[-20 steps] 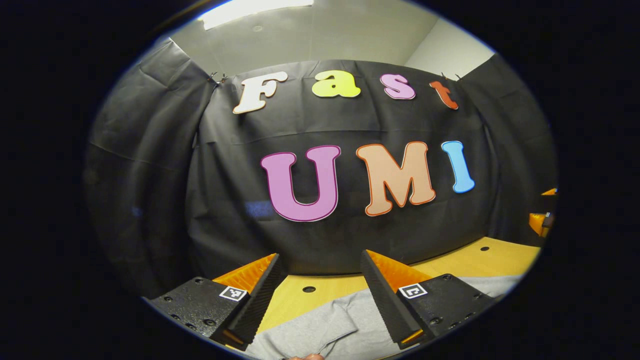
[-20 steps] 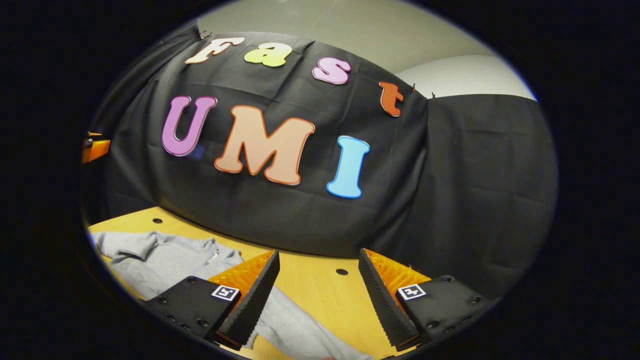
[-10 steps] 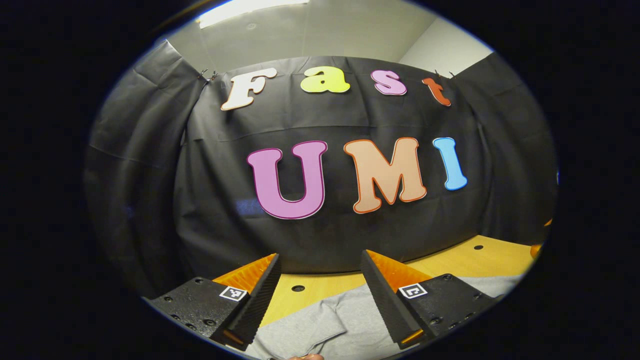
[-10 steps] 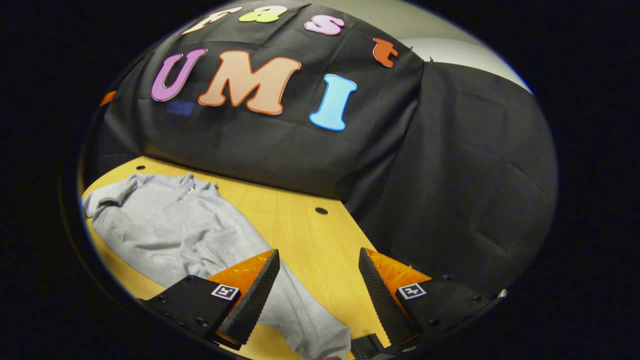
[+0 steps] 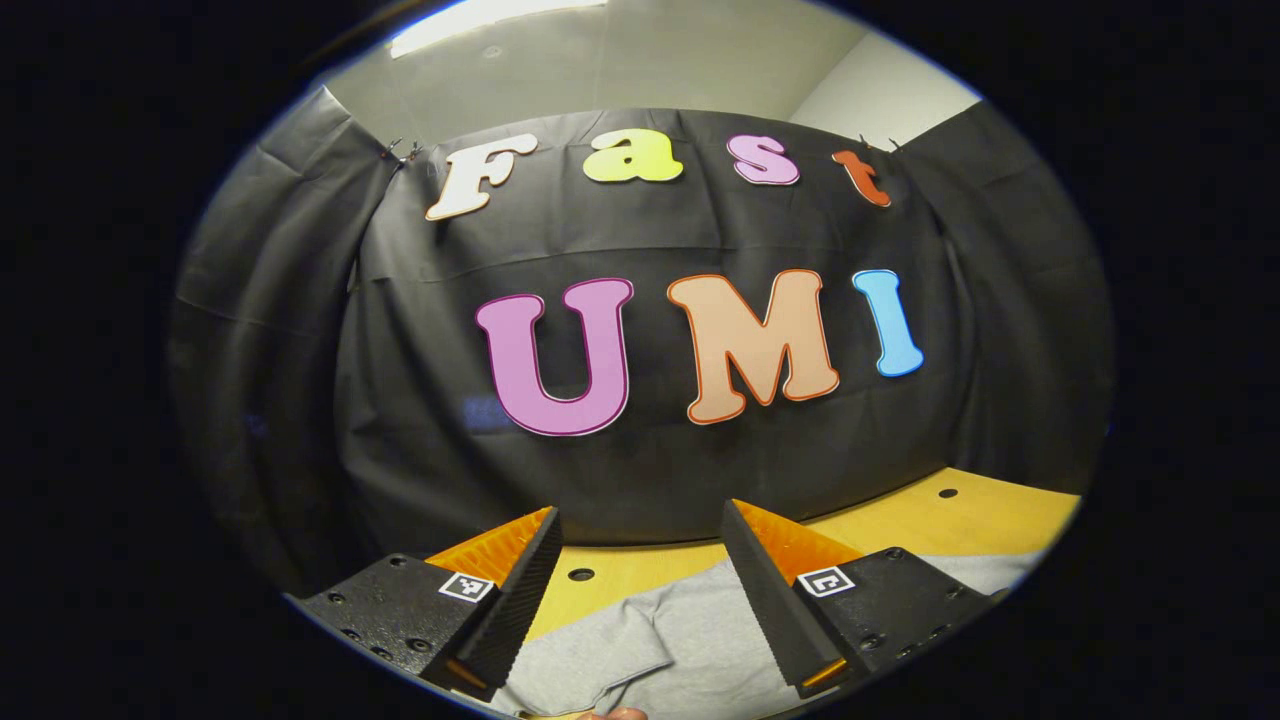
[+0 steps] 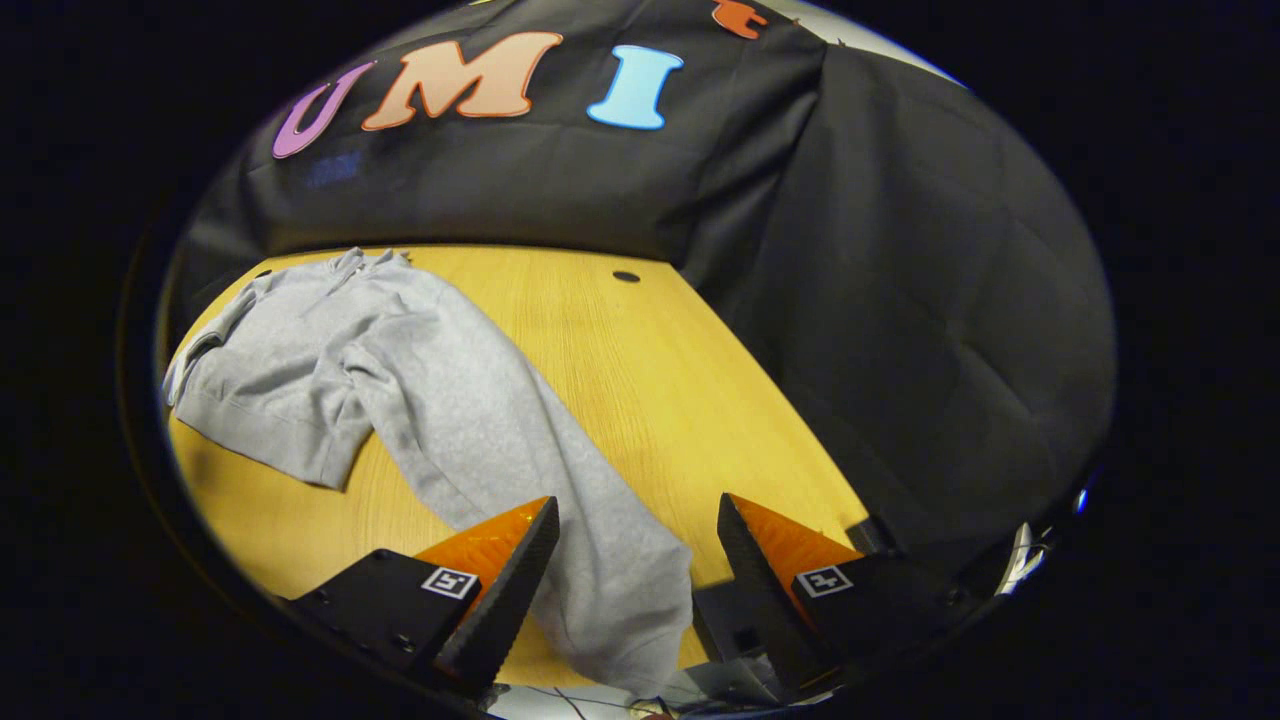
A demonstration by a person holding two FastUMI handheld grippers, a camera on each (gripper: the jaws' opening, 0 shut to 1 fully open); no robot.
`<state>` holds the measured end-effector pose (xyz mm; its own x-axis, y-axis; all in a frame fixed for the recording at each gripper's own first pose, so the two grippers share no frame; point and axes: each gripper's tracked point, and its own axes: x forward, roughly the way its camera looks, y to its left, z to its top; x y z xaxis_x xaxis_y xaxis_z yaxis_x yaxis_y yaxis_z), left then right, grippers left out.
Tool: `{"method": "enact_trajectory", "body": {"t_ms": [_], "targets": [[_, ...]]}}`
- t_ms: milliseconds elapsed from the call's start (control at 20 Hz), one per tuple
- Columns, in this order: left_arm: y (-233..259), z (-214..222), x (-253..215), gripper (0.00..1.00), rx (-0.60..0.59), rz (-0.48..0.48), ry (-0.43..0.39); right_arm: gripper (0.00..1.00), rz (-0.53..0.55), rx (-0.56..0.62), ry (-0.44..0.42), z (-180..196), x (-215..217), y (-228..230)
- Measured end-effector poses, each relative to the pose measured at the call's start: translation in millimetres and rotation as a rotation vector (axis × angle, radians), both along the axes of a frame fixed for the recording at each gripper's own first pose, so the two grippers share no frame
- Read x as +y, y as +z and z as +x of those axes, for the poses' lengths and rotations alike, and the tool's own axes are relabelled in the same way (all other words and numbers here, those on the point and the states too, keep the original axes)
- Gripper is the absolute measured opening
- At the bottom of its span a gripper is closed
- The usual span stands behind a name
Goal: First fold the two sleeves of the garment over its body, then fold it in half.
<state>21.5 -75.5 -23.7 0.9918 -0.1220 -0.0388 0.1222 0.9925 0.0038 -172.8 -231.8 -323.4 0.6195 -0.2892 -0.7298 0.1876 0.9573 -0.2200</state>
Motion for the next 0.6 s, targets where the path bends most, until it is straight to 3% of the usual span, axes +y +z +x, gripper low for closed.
{"method": "enact_trajectory", "body": {"t_ms": [150,200,250,450,600], "targets": [[-2,-3,-12,0.94,0.008,0.006,-0.011,1.0,0.066,0.071,-0.042,-18,-3,-23],[-2,-4,-17,0.98,0.011,0.007,-0.014,0.99,0.079,0.086,-0.051,-20,-5,-28],[-3,-5,-21,0.94,0.014,0.007,-0.015,1.0,0.093,0.097,-0.056,-20,-6,-34],[-2,-10,-38,0.94,0.019,0.011,-0.022,0.99,0.156,0.145,-0.029,-17,0,-49],[-1,-12,-49,0.94,0.019,0.014,-0.021,0.91,0.23,0.176,-0.023,-16,6,-56]]}}
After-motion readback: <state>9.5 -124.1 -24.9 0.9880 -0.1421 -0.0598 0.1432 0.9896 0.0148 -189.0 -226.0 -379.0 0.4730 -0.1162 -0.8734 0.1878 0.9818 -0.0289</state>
